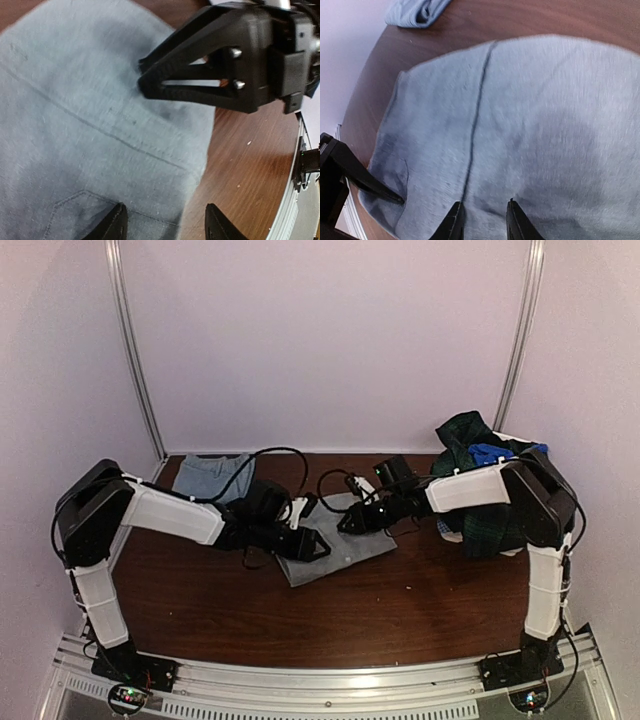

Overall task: Fold and stack the mixed laundry pile
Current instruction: Smooth out the square-folded shirt at the center of the board.

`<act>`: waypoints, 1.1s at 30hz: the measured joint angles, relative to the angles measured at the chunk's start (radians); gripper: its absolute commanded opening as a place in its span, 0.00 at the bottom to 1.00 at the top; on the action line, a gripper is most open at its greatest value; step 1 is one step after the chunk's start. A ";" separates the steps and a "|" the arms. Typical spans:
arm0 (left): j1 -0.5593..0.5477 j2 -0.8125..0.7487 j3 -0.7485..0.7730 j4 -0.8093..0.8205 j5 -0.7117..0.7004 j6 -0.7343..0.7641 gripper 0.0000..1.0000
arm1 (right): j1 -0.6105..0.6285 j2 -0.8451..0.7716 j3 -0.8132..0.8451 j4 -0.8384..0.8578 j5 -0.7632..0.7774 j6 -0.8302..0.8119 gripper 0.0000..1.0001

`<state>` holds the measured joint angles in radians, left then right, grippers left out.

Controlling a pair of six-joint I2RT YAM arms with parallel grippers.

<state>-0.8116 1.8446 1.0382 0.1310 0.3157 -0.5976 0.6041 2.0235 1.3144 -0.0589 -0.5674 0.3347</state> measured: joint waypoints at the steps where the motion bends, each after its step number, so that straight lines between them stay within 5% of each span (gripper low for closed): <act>1: -0.002 0.020 -0.004 -0.008 0.003 -0.003 0.52 | 0.002 0.008 -0.017 -0.006 0.004 -0.003 0.28; 9: 0.097 0.005 -0.140 0.008 0.014 -0.037 0.51 | 0.045 -0.019 -0.169 0.065 0.016 0.023 0.28; 16: 0.227 -0.109 -0.269 0.045 0.031 -0.001 0.64 | 0.168 -0.092 -0.282 0.144 -0.003 0.103 0.40; 24: 0.219 -0.369 -0.272 -0.009 0.111 0.080 0.72 | 0.071 -0.262 -0.276 0.104 0.006 0.081 0.47; 33: 0.122 -0.160 -0.219 0.179 0.276 0.022 0.70 | 0.013 -0.126 -0.118 0.182 -0.093 0.093 0.46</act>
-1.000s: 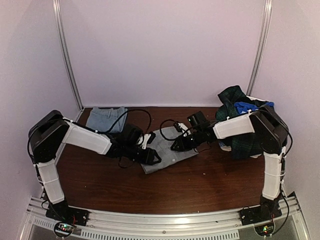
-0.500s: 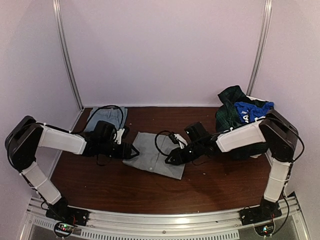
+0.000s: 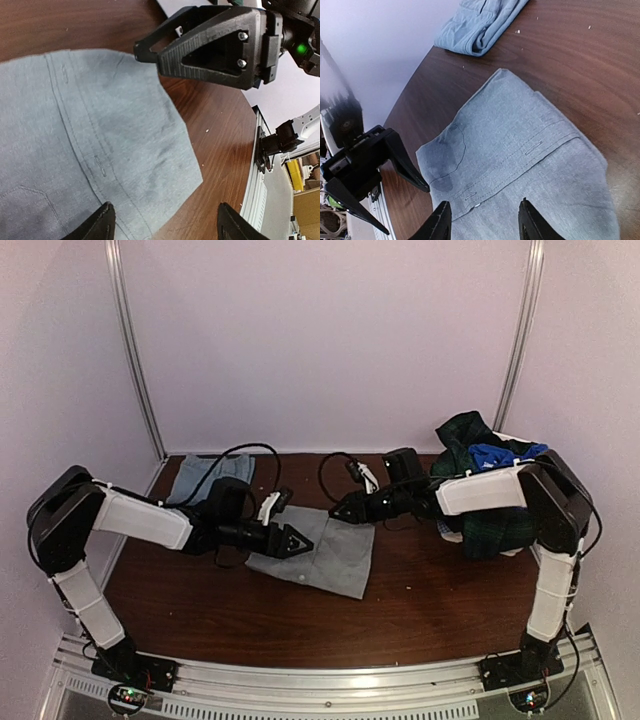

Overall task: Fold and stack the mixed laundry pile
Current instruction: Smooth out the square-folded shirt at the center of the board, then pick up the square-folded shirt from the center of the board.

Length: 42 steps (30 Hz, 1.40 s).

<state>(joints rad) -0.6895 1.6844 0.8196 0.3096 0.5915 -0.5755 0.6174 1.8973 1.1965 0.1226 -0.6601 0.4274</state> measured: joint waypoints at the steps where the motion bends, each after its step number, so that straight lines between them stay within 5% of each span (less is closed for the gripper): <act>1: 0.003 0.033 -0.004 0.019 0.006 -0.013 0.70 | -0.002 0.042 0.012 0.021 -0.019 0.011 0.45; 7: 0.068 0.175 -0.079 0.166 0.016 -0.079 0.68 | -0.028 0.246 0.042 0.085 -0.080 0.060 0.40; 13: 0.122 0.164 -0.163 0.294 -0.010 -0.074 0.70 | -0.052 0.256 0.066 0.074 -0.088 0.047 0.40; 21: 0.089 -0.091 -0.139 -0.058 -0.244 0.087 0.73 | -0.048 -0.071 -0.040 -0.068 0.015 0.021 0.41; 26: -0.089 -0.185 -0.005 -0.206 -0.492 0.255 0.71 | -0.048 -0.254 -0.162 -0.066 0.068 0.048 0.41; 29: -0.184 -0.184 0.043 -0.232 -0.578 0.322 0.70 | -0.048 -0.254 -0.270 -0.061 0.095 0.098 0.43; 34: -0.183 -0.158 0.044 -0.270 -0.639 0.344 0.70 | -0.034 -0.200 -0.408 -0.048 0.133 0.193 0.49; 42: -0.178 -0.145 0.031 -0.281 -0.659 0.338 0.70 | -0.026 -0.075 -0.387 0.148 0.136 0.283 0.50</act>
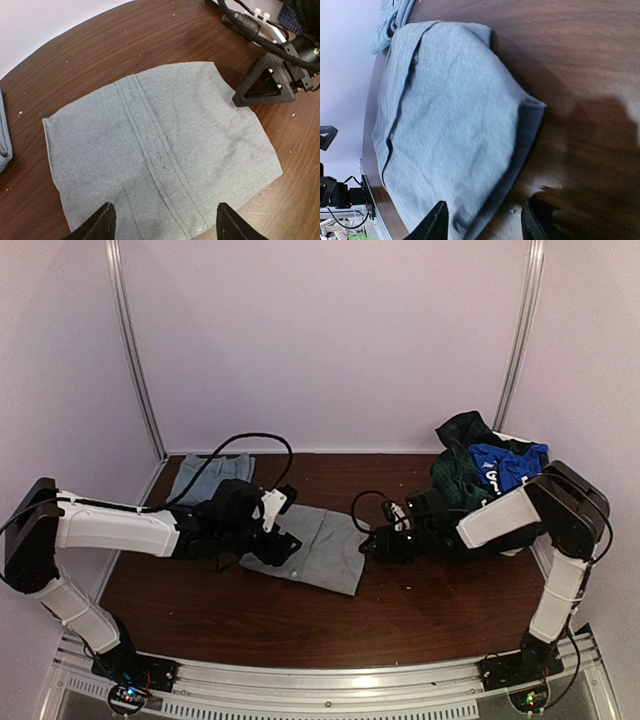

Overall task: Fold and stack the mixed laundry pile
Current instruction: Pick up the square-folded shirt from the center of the board, then pass from the right arm to the left

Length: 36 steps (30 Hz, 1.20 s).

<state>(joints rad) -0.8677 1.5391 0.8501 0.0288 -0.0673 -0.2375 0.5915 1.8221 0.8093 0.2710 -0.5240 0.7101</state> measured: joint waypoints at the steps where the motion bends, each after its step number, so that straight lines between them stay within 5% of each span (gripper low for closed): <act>1: 0.000 0.000 -0.004 0.000 -0.001 -0.001 0.70 | 0.000 0.023 0.016 0.024 -0.005 0.005 0.49; 3: 0.000 0.000 -0.012 0.000 -0.002 -0.003 0.69 | 0.000 0.064 0.049 0.062 -0.011 0.020 0.38; 7: -0.004 0.000 -0.016 0.001 -0.007 0.004 0.69 | 0.000 0.115 0.085 0.084 -0.018 0.046 0.00; 16: -0.158 0.031 0.011 -0.003 -0.132 0.098 0.72 | 0.023 0.035 0.053 0.140 -0.024 0.139 0.00; 25: -0.369 0.048 -0.010 0.063 -0.349 0.113 0.76 | 0.181 -0.031 0.044 0.231 0.026 0.261 0.00; 36: -0.472 0.238 0.047 0.020 -0.667 -0.008 0.78 | 0.295 -0.010 0.014 0.328 0.145 0.410 0.00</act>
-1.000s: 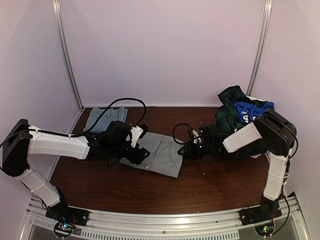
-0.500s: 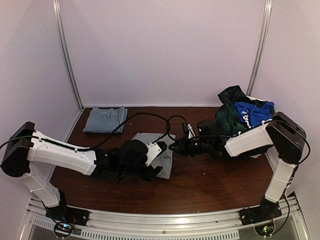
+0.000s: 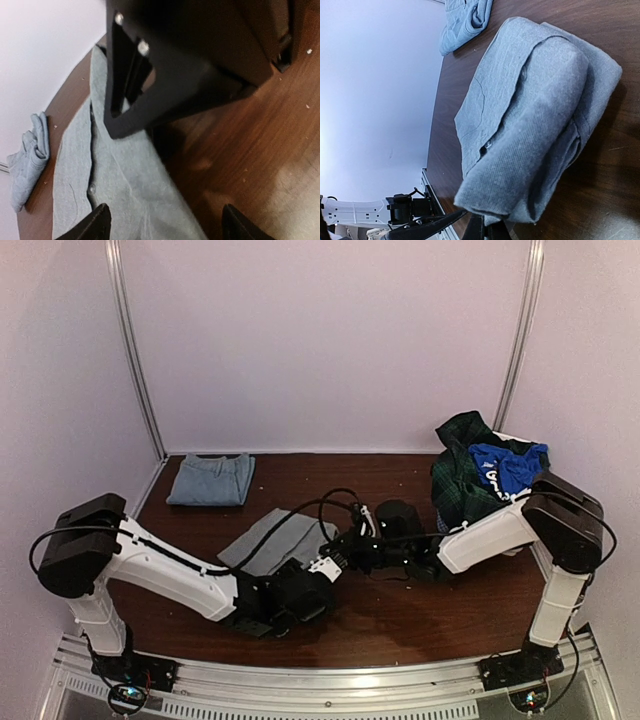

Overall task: Fold and stack the mixed laundry pile
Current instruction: Pass from the right arm to the left

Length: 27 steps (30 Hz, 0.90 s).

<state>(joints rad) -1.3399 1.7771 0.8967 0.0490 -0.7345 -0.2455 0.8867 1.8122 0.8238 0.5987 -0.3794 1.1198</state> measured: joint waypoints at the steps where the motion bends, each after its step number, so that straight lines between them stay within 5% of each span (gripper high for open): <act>1: -0.006 0.033 0.032 -0.032 -0.046 -0.010 0.79 | 0.007 0.005 0.000 0.005 0.008 0.013 0.00; 12: -0.042 0.173 0.247 -0.296 -0.336 -0.121 0.70 | 0.026 0.024 0.000 0.016 0.071 0.100 0.00; 16: -0.043 0.208 0.290 -0.366 -0.391 -0.174 0.54 | 0.027 0.024 0.000 0.011 0.095 0.119 0.00; 22: -0.043 0.209 0.291 -0.407 -0.426 -0.214 0.12 | 0.032 0.024 0.000 0.009 0.113 0.141 0.00; 24: -0.043 0.209 0.291 -0.408 -0.431 -0.213 0.00 | 0.034 0.024 0.000 0.010 0.115 0.145 0.10; 27: -0.043 0.197 0.273 -0.379 -0.428 -0.183 0.00 | 0.034 0.025 0.000 0.011 0.115 0.154 0.21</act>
<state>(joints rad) -1.3830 1.9739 1.1694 -0.3302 -1.1622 -0.4282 0.9207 1.8370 0.8238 0.6102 -0.2646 1.2736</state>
